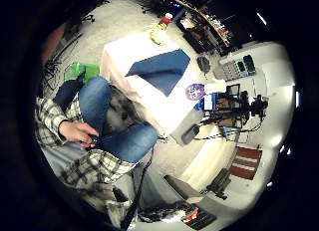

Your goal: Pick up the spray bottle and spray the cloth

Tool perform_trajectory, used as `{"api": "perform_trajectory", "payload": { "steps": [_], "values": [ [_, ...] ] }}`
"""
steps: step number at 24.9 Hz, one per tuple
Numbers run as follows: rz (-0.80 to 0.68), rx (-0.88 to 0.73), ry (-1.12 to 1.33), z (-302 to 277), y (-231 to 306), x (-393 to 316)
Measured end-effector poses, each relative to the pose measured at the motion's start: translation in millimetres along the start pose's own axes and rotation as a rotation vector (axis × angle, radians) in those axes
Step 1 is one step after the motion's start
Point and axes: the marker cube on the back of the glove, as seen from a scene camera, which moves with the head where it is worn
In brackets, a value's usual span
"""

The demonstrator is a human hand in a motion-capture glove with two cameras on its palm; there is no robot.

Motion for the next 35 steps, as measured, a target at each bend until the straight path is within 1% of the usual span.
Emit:
{"api": "perform_trajectory", "payload": {
  "steps": [9,14,18,20,28,35],
  "values": [
    [0.027,-0.003,0.005,2.1,-3.8,-0.9],
    [0.03,-0.004,0.068,6.3,-5.2,8.3],
    [-0.043,-0.014,0.06,9.7,-2.3,8.9],
    [-0.056,-0.021,0.043,11.7,-1.0,7.9],
    [0.017,-0.029,0.053,25.7,6.7,25.5],
    [0.164,0.006,0.001,38.0,13.8,63.8]
  ]
}}
